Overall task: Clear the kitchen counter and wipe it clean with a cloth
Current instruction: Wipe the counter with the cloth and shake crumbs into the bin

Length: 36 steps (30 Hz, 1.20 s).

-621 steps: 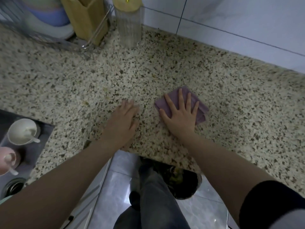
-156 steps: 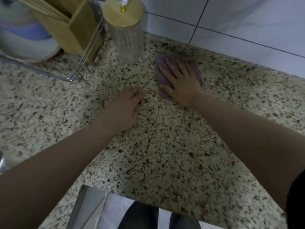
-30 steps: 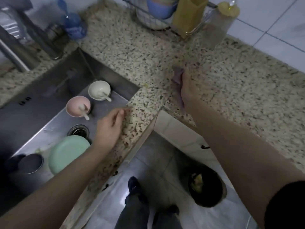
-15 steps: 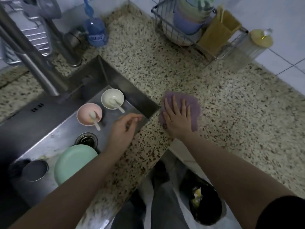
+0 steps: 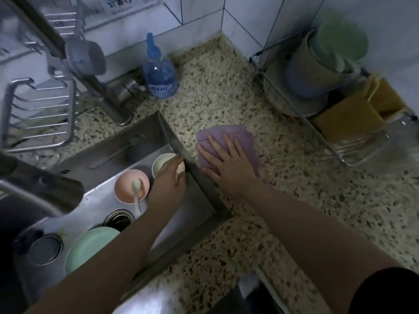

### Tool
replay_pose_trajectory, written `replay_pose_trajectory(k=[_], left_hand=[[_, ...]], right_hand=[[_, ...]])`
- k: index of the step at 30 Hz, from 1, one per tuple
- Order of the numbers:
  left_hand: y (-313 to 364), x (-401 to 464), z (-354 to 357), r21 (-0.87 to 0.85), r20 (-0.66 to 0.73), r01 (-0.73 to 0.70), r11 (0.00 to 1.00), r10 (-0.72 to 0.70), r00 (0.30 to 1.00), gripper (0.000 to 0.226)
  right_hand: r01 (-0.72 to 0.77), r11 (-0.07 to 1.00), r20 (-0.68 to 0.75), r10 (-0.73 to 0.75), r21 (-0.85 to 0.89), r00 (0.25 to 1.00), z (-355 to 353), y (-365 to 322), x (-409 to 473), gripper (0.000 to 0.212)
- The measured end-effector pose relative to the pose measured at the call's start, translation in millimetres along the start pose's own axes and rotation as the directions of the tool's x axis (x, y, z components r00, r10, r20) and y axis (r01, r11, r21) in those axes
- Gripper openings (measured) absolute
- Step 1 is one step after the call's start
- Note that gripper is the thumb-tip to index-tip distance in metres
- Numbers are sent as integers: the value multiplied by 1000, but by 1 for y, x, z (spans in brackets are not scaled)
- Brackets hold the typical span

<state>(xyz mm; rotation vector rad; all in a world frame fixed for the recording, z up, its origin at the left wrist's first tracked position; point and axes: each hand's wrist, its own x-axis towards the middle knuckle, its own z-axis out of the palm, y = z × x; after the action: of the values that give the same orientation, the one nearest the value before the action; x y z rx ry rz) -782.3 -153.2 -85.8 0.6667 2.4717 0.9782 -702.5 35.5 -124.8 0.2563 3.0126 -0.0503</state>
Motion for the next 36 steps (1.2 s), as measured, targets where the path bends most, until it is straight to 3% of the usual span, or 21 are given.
replay_pose_trajectory(k=[5,10,14,17,22,26,36], left_hand=[[21,54,12,-87,-62,208,974,-214,975,53],[31,79,19,-82,-120,264,961,-273,955,58],[32,101,19,-60,-128,250,966,-256,958,60],[35,108,21,-19,-106,254,967,-255,961,58],[29,111,20,73,-136,229,971,-218,966,56],[20,112,15,203,-100,155,967,-137,986,58],[23,112,20,499,-83,209,841,-194,978,67]], right_hand=[[125,991,-48,-122,51,991,-7,6,73,62],[134,989,-70,-129,65,989,-12,2,135,64],[129,988,-100,-120,90,988,-9,7,147,66],[40,991,-106,-26,127,994,-6,20,143,68],[-126,985,39,122,121,992,-19,75,202,72],[-218,973,72,213,75,974,-23,111,253,72],[-137,987,102,128,83,986,-30,122,284,67]])
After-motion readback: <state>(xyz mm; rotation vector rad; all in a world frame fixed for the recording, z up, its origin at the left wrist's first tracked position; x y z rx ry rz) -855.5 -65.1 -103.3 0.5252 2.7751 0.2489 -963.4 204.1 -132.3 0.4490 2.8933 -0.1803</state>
